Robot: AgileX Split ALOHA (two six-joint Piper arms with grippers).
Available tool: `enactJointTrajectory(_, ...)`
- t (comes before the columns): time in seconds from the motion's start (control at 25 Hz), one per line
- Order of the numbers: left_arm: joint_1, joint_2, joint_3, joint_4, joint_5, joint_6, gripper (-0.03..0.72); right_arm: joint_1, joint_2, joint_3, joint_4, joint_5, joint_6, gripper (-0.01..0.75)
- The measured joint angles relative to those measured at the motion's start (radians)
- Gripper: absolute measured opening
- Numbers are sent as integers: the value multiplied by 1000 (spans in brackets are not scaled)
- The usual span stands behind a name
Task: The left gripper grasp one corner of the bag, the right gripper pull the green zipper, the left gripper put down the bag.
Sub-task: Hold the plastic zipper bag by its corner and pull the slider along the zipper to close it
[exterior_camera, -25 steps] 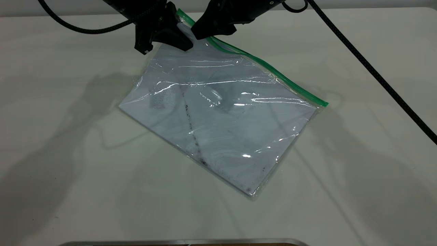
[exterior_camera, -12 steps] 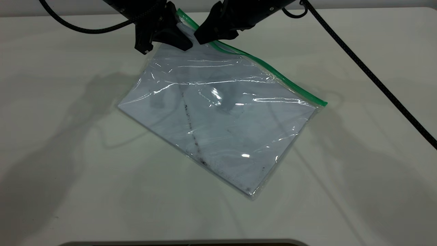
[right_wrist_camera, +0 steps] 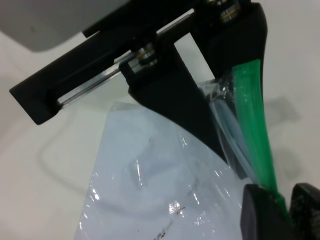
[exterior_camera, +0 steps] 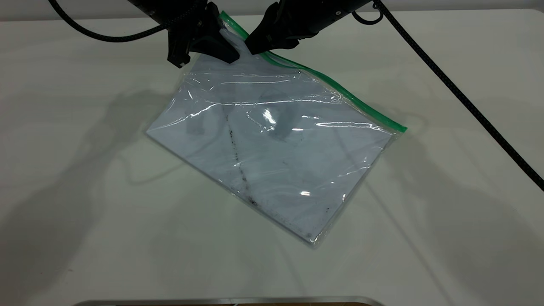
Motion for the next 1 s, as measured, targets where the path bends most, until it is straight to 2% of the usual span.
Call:
enactJointTrajectory(0.16,0,0,0,1,0,0,67,0,0,0,-2,-4,-5,42)
enactJointTrajectory(0.76,6,-3,2,-64,-28,5,52,-11,2,-8,-13,-41,-5,38)
enactJointTrajectory(1.0,50,-3,3,-153,40,5,51,-35,24,-13,12,-26,-5,37)
